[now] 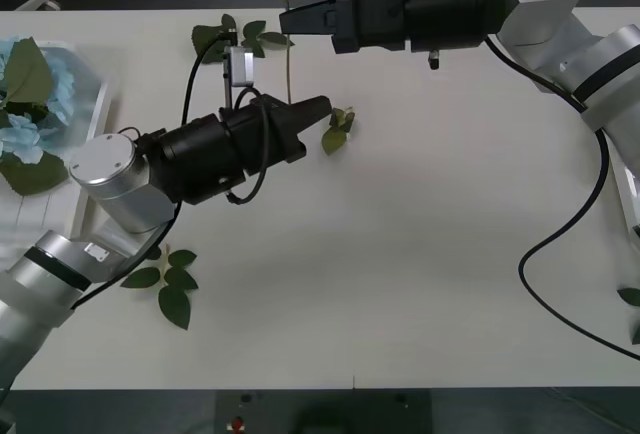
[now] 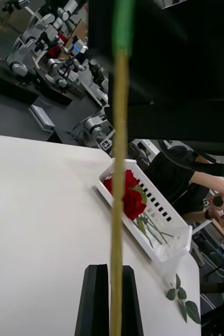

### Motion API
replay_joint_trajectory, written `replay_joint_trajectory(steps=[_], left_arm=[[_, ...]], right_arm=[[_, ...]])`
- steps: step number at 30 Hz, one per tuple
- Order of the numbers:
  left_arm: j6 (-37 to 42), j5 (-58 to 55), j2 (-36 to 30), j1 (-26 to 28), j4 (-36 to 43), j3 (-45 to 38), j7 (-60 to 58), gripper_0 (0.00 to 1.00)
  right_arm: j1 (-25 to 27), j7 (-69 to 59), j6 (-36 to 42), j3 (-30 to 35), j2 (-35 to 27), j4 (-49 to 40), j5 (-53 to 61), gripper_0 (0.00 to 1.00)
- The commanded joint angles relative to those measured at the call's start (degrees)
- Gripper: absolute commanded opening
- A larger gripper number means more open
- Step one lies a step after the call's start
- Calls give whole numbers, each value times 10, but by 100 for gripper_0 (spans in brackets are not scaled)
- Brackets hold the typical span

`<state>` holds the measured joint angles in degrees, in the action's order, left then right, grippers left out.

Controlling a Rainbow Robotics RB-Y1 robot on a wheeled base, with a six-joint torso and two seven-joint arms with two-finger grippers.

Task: Put the red flowers into the right box and the blue flowers into the left box

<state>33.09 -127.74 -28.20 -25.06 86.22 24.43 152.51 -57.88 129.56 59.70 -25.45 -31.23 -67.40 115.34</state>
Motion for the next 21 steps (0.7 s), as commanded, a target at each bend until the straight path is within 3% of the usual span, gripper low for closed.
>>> replay_joint_trajectory(steps=[1, 6, 14, 21], left_arm=[[-4, -6, -20, -12, 11, -10, -3, 0], [-2, -45, -57, -11, 20, -12, -5, 0], [8, -117, -181, -8, 34, -23, -16, 0], [11, -98, -241, 61, 27, -109, -20, 0]], right_arm=[[-5, 24, -7, 7, -11, -12, -8, 82], [-5, 75, -16, 7, -19, -12, -6, 84], [-5, 87, -14, 5, -38, -12, -6, 86], [-5, 140, 10, -36, -93, -18, 11, 87]])
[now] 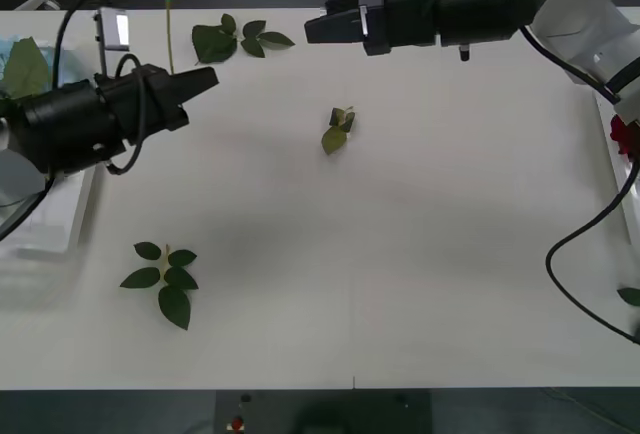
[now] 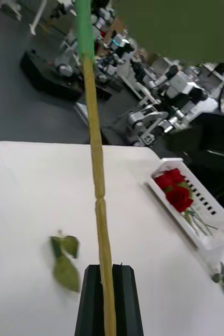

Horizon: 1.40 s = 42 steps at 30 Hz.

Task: Put the red flowers into the right box and the blue flowers into the left box

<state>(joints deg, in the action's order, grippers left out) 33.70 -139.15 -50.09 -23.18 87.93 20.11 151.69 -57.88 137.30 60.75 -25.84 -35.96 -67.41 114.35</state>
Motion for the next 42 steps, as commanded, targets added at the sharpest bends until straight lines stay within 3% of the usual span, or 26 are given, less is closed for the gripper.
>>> replay_joint_trajectory(steps=[1, 6, 12, 21, 32, 42], left_arm=[[7, 35, -26, 56, 3, -90, -10, 0], [53, 130, -45, 103, -23, -188, -40, 0], [165, 219, -64, 103, -77, -259, -110, 0], [308, 474, -62, 103, -101, -394, -221, 0], [298, 739, -59, 104, -97, -450, -249, 0], [287, 805, -49, 117, -97, -431, -267, 0]], right_arm=[[-5, 82, 0, -54, -63, -20, 36, 86], [-6, 177, -1, -135, -133, -38, 93, 87], [-5, 177, 10, -190, -202, -74, 98, 87], [-5, 177, 35, -194, -251, -81, 97, 87], [-5, 177, 35, -194, -260, -74, 82, 87], [-5, 177, 33, -204, -256, -70, 81, 86]])
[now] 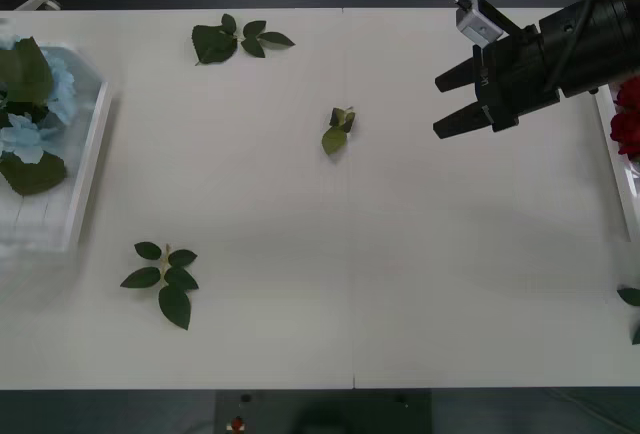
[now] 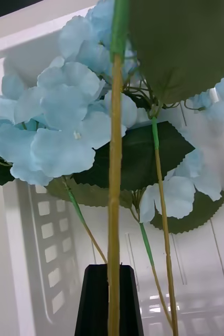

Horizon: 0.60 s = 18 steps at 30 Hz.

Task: Put the red flowers into the right box and the blue flowers into the left box

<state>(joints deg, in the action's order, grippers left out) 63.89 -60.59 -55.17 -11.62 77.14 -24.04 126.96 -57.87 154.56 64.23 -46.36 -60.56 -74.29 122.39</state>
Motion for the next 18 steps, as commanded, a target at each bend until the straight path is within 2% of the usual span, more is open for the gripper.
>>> replay_joint_trajectory(steps=[1, 14, 16, 18], left_arm=[[-15, 25, 6, 2, 11, 9, -22, 0], [-16, 53, 30, 27, 12, 10, -38, 3], [-16, 46, 30, 30, 11, 10, -38, 12], [-16, 39, 30, 31, 12, 10, -38, 37]], right_arm=[[-5, 4, -2, 0, -10, -2, 0, 87], [-5, 4, -3, -2, -6, -2, 0, 86], [-5, 4, -3, -2, -6, -2, 0, 87], [-5, 4, -3, -2, -6, -2, 0, 86]])
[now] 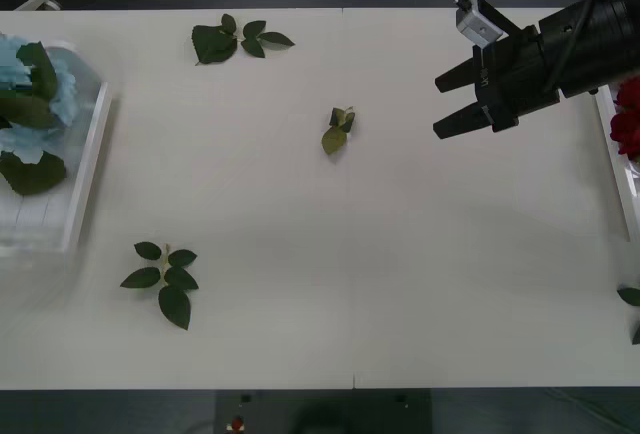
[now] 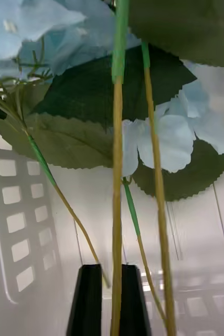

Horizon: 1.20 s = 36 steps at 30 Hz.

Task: Put the red flowers into the right box and the blue flowers into the left box

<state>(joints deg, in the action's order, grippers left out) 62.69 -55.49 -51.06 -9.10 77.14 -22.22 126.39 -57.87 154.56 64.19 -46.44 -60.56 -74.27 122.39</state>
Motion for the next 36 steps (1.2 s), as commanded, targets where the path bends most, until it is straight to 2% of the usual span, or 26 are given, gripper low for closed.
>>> replay_joint_trajectory(steps=[1, 2, 4, 8, 10, 15, 20, 23, 29, 36], left_arm=[[-4, -13, -11, 7, 11, -8, -33, 49], [-4, -13, -11, 7, 11, -7, -33, 53], [-1, -22, -11, 7, 11, -7, -31, 68], [33, -65, -12, 7, 11, -14, -29, 86], [66, -108, -12, 7, 12, -27, -26, 90], [119, -247, -11, 7, 21, -37, 16, 91], [113, -368, -11, 6, 41, 1, 28, 91], [81, -437, -12, 5, 76, 49, 33, 91], [-17, -501, -34, 0, 158, 155, 36, 91], [-123, -630, -97, -63, 190, 340, 46, 90]], right_arm=[[-5, 4, -3, -1, -6, -2, 0, 87], [-5, 4, -3, -1, -6, -2, 0, 87], [-5, 4, -3, -1, -6, -2, 0, 87], [-5, 4, -3, -1, -6, -2, 0, 87], [-5, 4, -3, -1, -6, -2, 0, 86], [-5, 4, -3, -1, -6, -2, 0, 87], [-5, 4, -3, -1, -6, -2, 0, 87], [-5, 4, -3, -1, -6, -2, 0, 87], [-5, 4, -3, -1, -6, -2, 0, 87], [-5, 4, -3, -1, -6, -2, 0, 86]])
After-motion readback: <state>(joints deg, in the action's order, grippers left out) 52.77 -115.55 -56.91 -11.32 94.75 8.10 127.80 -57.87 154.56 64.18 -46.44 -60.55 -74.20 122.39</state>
